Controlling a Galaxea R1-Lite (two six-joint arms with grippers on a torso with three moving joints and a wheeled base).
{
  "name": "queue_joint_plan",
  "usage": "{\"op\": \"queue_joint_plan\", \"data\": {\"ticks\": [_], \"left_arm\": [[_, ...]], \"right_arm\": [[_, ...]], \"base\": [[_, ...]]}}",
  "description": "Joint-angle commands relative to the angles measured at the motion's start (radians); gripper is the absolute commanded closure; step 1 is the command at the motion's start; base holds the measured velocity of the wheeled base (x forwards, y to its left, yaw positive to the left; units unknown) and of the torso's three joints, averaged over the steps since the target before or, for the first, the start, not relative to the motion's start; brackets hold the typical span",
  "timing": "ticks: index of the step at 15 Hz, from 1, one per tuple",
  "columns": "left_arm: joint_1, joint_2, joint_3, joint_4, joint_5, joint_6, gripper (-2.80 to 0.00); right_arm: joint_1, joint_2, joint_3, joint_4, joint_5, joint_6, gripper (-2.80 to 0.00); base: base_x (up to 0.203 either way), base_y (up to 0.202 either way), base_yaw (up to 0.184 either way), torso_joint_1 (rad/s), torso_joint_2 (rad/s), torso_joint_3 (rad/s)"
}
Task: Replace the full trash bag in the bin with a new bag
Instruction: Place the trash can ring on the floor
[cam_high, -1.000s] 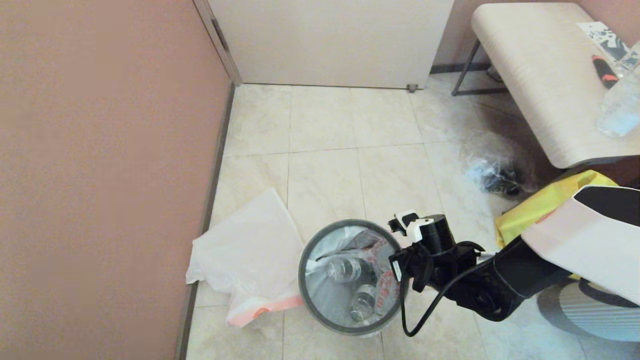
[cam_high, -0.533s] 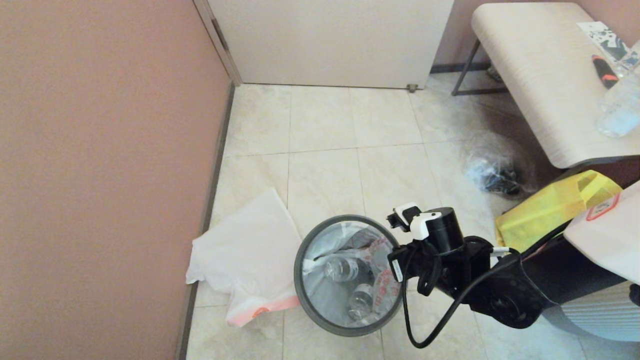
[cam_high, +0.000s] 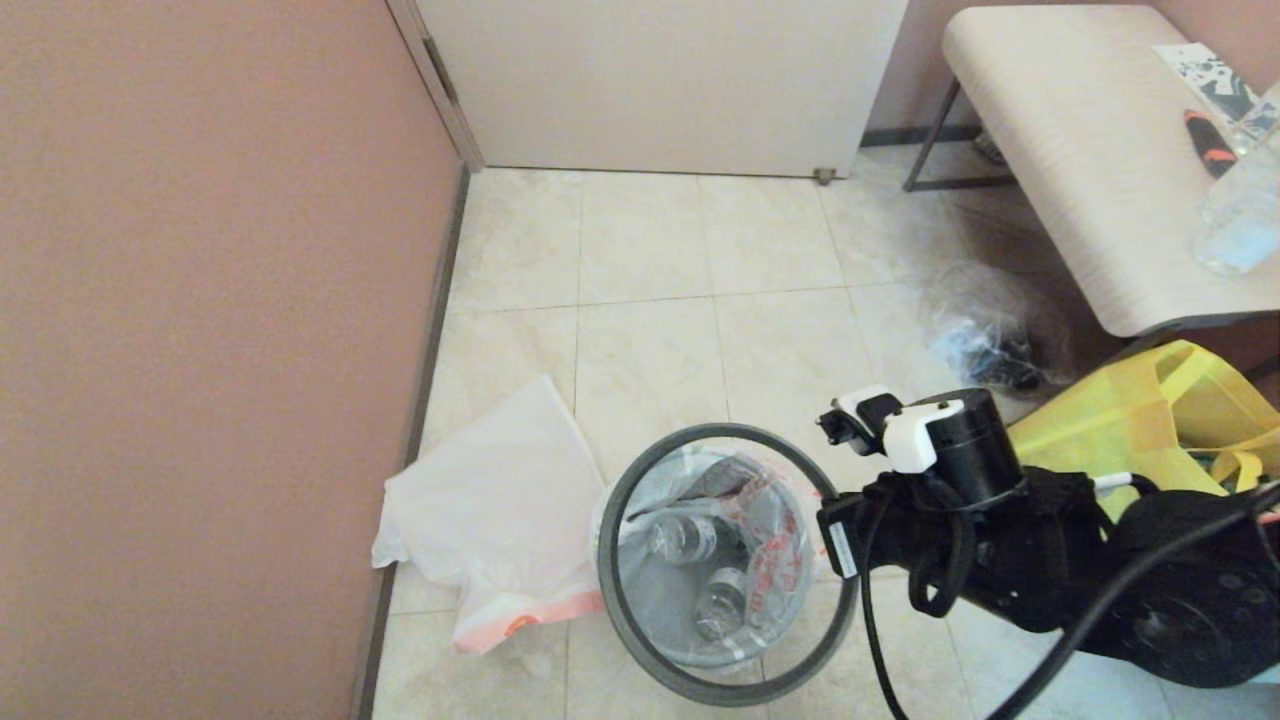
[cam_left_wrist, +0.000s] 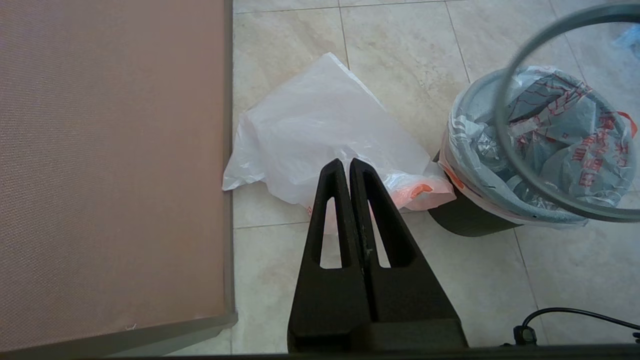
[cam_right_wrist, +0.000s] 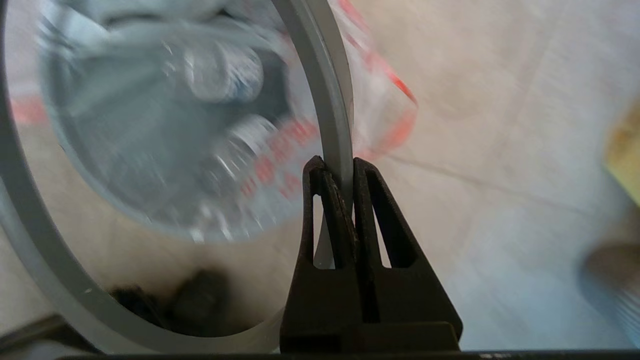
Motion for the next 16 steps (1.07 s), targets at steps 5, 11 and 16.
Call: {"op": "queue_joint_plan", "data": {"ticks": [5, 11, 16], "left_arm": [[0.0, 0.001, 0.008, 0.0, 0.0, 0.0, 0.0], [0.0, 0.001, 0.008, 0.0, 0.0, 0.0, 0.0], [0.0, 0.001, 0.008, 0.0, 0.0, 0.0, 0.0]], "right_arm": [[-0.051, -0.258, 0.317, 0.021, -0.217, 0.005, 0.0], [-0.339, -0.389, 0.543, 0.027, -0.284, -0.005, 0.0], [-0.467, -0.171, 0.585, -0.084, -0.242, -0.006, 0.0]], "base": [[0.0, 0.0, 0.0, 0.0, 0.0, 0.0], [0.0, 0.0, 0.0, 0.0, 0.0, 0.0], [0.0, 0.0, 0.0, 0.0, 0.0, 0.0]]}}
